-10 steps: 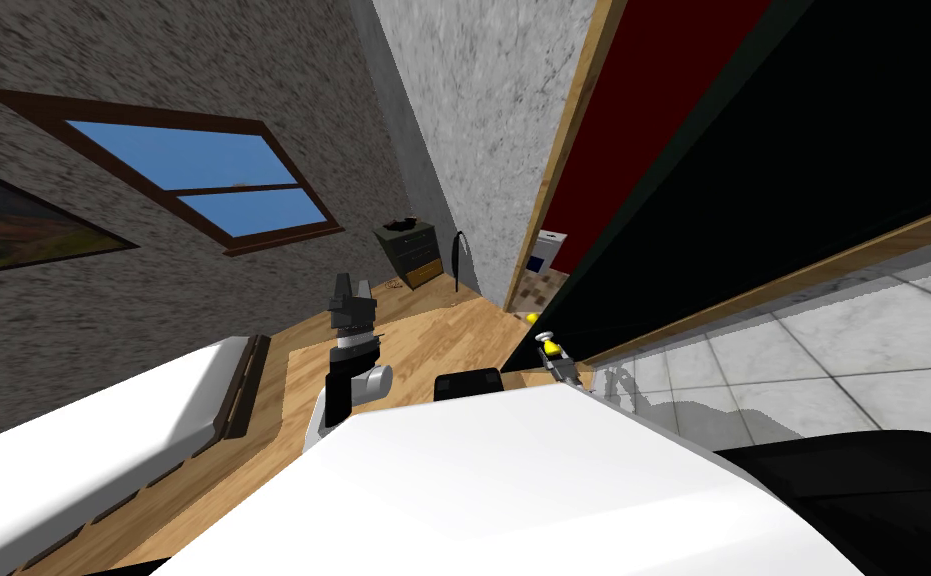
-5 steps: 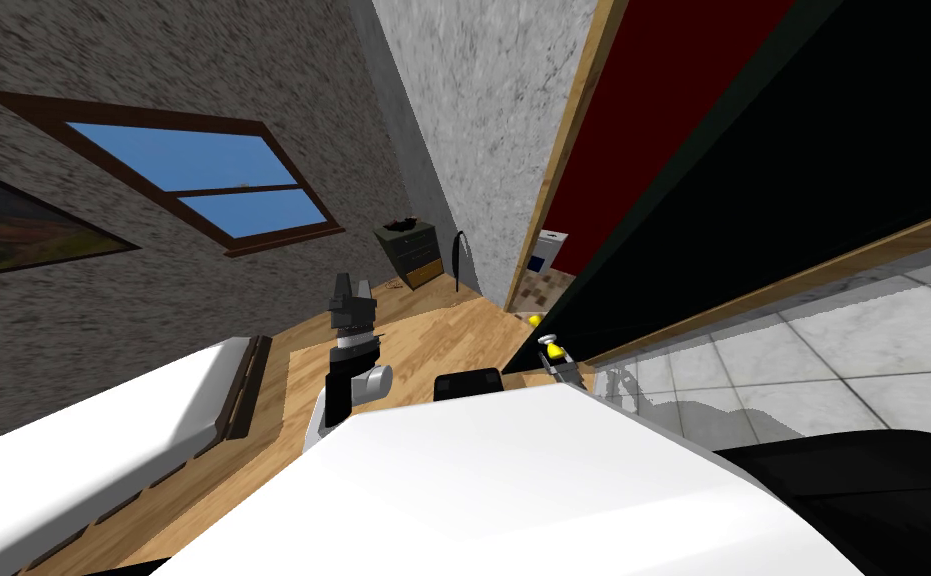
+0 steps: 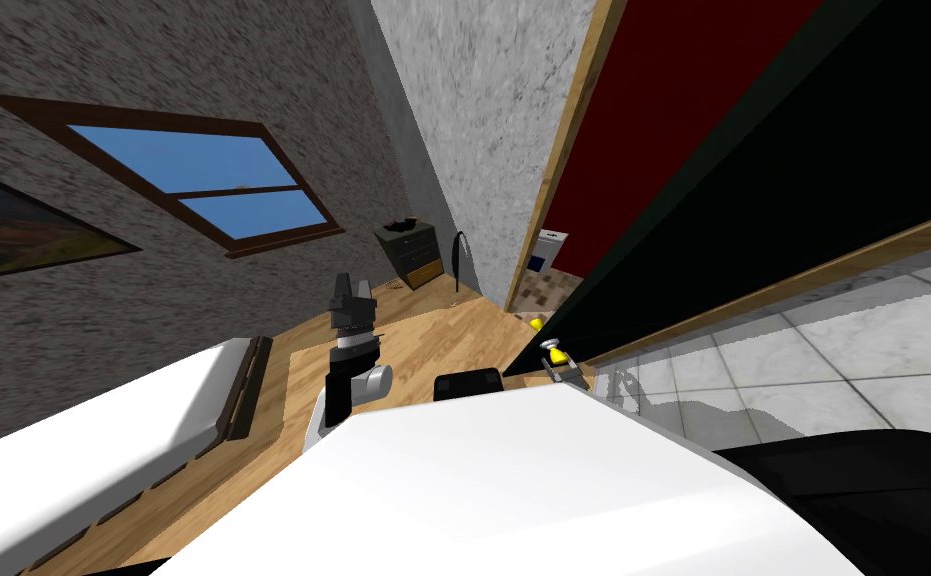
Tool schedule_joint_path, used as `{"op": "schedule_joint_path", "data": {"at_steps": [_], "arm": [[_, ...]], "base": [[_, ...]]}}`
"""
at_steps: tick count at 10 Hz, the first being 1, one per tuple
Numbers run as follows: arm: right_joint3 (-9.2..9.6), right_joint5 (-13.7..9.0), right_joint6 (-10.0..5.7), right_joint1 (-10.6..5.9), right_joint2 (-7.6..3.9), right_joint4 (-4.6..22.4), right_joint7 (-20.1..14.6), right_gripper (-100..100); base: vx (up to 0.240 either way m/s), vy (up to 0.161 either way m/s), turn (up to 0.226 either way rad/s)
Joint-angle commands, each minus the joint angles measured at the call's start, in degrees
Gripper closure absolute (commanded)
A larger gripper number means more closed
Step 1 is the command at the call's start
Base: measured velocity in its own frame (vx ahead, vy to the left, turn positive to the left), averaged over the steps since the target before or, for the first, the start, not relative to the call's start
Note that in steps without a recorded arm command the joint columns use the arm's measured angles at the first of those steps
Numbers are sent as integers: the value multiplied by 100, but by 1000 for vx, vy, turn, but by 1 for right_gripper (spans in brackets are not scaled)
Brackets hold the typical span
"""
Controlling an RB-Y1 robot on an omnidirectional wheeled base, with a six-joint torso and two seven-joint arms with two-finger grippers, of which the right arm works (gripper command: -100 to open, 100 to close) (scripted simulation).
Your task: Pull the door open
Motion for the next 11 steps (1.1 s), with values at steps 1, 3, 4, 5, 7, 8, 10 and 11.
{"op": "schedule_joint_path", "data": {"at_steps": [1, 3, 4, 5, 7, 8, 10, 11], "arm": [[167, 123, -133, 48, 98, 23, -34, 100], [209, 173, -307, 72, 88, 142, -73, 100], [209, 173, -307, 72, 88, 142, -73, 100], [229, 197, -389, 85, 82, 200, -92, 100], [249, 220, -472, 98, 76, 257, -111, 100], [249, 220, -472, 98, 76, 267, -111, 100], [303, 285, -699, 139, 56, 419, -162, 100], [334, 322, -830, 168, 40, 516, -192, 100]], "base": [[0, 0, 0], [-10, -8, 6], [2, -14, -4], [-1, -6, 3], [-4, -20, 4], [-8, -7, 4], [-19, -29, 0], [-39, -51, 0]]}}
